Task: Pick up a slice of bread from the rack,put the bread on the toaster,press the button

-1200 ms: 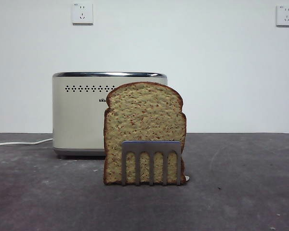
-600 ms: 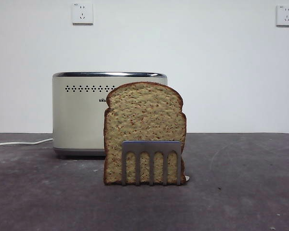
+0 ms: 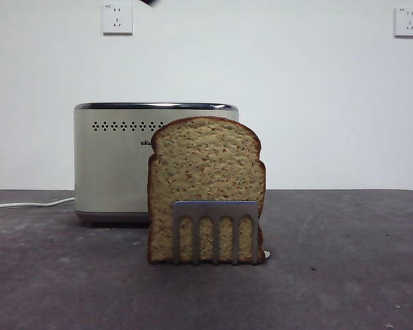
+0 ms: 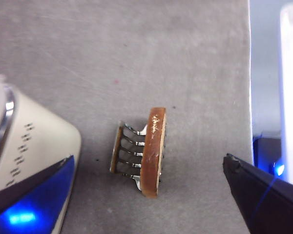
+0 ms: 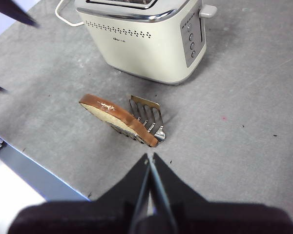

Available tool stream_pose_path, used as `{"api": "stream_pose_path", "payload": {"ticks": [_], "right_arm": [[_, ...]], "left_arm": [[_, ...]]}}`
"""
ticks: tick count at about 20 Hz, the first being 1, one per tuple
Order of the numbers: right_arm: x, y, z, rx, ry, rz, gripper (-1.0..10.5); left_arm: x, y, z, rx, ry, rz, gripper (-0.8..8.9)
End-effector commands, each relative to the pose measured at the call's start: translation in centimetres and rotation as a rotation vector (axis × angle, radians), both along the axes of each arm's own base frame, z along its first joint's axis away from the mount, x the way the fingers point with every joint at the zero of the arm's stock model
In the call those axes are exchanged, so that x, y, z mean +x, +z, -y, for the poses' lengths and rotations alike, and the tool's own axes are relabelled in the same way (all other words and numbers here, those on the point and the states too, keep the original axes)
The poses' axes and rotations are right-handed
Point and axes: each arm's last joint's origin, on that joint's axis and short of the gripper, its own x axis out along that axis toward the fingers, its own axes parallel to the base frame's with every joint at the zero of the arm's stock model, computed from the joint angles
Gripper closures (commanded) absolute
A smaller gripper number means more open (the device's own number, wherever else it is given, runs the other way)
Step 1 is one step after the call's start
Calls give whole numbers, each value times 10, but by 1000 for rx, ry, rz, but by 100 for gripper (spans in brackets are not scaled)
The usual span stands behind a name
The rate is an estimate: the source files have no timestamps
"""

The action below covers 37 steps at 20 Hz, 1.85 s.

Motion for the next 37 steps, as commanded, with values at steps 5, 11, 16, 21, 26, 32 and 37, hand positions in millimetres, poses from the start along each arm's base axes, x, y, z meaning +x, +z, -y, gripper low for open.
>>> {"api": "stream_pose_path", "payload": {"ticks": [5,11,16,21,26,32,37], "right_arm": [[0,1,0,-4,7,11,958],[0,1,0,-4,7,11,958],[0,1,0,-5,7,11,958],[0,1,0,-5,7,11,958],[0,1,0,-4,7,11,958],[0,1,0,-5,6,8,958],[0,0,0,-8,7,8,958]], "left_arm": [[22,-50,49,174,-102,-31,248],[40,-84,67,282,-89,-63,311],[41,-87,69,287,-92,-69,655],[41,-87,69,280,-97,-73,822],[42,-86,70,268,-93,-57,822],[40,-55,69,226,-89,-12,822],[31,5,57,211,-65,39,822]]}}
